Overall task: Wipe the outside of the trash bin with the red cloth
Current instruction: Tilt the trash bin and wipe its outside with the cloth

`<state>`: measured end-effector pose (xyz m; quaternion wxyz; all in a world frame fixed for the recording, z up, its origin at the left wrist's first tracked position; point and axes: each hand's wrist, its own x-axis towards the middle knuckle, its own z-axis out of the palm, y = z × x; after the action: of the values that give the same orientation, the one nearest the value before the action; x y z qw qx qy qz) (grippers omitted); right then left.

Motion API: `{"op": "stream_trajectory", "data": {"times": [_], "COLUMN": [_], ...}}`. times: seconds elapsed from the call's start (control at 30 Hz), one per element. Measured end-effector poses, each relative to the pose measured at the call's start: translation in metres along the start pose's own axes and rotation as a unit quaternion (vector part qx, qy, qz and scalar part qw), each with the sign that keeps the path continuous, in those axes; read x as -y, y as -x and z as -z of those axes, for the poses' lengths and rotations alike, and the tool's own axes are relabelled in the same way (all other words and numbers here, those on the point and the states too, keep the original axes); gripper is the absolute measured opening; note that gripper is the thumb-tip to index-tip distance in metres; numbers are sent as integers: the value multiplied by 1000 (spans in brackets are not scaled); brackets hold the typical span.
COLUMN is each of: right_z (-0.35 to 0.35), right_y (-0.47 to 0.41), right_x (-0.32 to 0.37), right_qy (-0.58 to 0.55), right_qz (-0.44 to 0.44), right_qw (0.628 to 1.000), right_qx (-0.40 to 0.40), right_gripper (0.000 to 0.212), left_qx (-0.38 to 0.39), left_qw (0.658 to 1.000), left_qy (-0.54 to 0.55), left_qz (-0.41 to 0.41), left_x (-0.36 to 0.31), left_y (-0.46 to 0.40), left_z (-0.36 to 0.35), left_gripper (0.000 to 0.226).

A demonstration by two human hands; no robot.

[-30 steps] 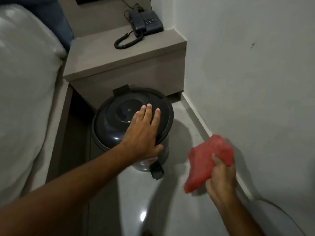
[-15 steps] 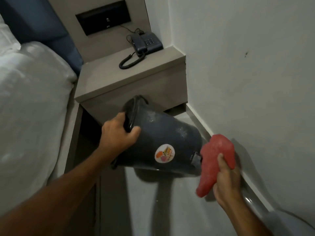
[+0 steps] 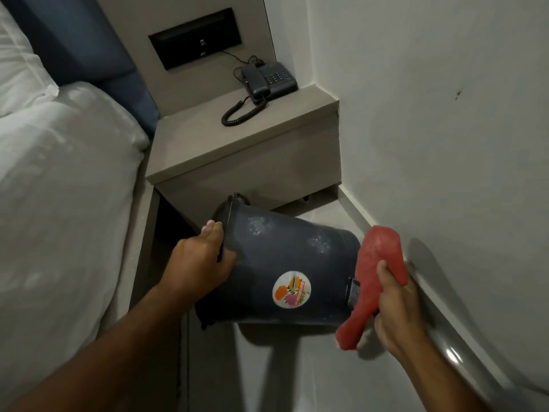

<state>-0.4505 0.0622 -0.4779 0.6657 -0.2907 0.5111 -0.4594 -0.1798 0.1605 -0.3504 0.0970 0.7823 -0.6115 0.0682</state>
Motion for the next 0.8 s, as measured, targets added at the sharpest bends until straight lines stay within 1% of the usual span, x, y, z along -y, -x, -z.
{"op": "stream_trajectory", "data": {"times": [0.03,0.07,0.1,0.13,0.17,0.23,0.27,0.3,0.33,0.37,0.4,0.43,0.53,0.57,0.6,0.67,0.73,0.77,0.8], "right_z": [-2,-7,-12,-21,-34,-73,-95,-117,-137,-152,-158,-155,-114,-94,-74,-35,-19,-23,-34], "right_y": [2,3,1,-1,-3,1,6,10,15,20,22,22,8,-3,-15,-39,-54,-56,-55], "right_x": [-3,-4,-3,0,6,20,27,30,30,26,24,20,-4,-13,-20,-26,-18,-10,1], "right_qy": [12,39,68,97,126,160,184,237,306,363,390,406,439,444,440,423,400,380,354], "right_qz": [2,8,21,36,56,101,133,197,265,314,337,351,378,369,338,214,76,47,49], "right_qw": [1000,999,997,995,990,979,967,940,896,858,841,830,809,813,830,880,913,924,934], "right_qx": [-4,-6,-9,-8,6,73,111,149,182,182,168,152,97,78,61,25,-3,2,16], "right_gripper": [6,13,25,34,37,31,28,33,49,65,74,76,70,68,68,75,79,76,69], "left_qx": [-1,-4,-11,-18,-27,-43,-45,-46,-48,-50,-51,-48,-42,-46,-49,-60,-68,-66,-62], "left_qw": [1000,998,996,993,991,984,980,974,967,960,955,952,947,947,946,944,938,936,935], "left_qy": [-23,-44,-62,-77,-90,-111,-122,-135,-149,-163,-174,-180,-184,-182,-177,-170,-170,-169,-168], "left_qz": [-18,-37,-60,-82,-99,-134,-154,-177,-201,-222,-236,-244,-259,-263,-267,-278,-294,-301,-305], "left_x": [1,2,2,2,0,-6,-10,-14,-18,-21,-24,-26,-30,-32,-34,-39,-46,-48,-50], "left_y": [1,4,6,9,11,12,11,9,8,5,4,4,9,9,9,9,7,6,5], "left_z": [2,4,5,5,5,5,5,4,5,6,8,10,12,12,11,10,8,8,8], "left_gripper": [38,46,52,54,54,51,49,48,47,46,46,46,44,44,44,42,41,41,41]}}
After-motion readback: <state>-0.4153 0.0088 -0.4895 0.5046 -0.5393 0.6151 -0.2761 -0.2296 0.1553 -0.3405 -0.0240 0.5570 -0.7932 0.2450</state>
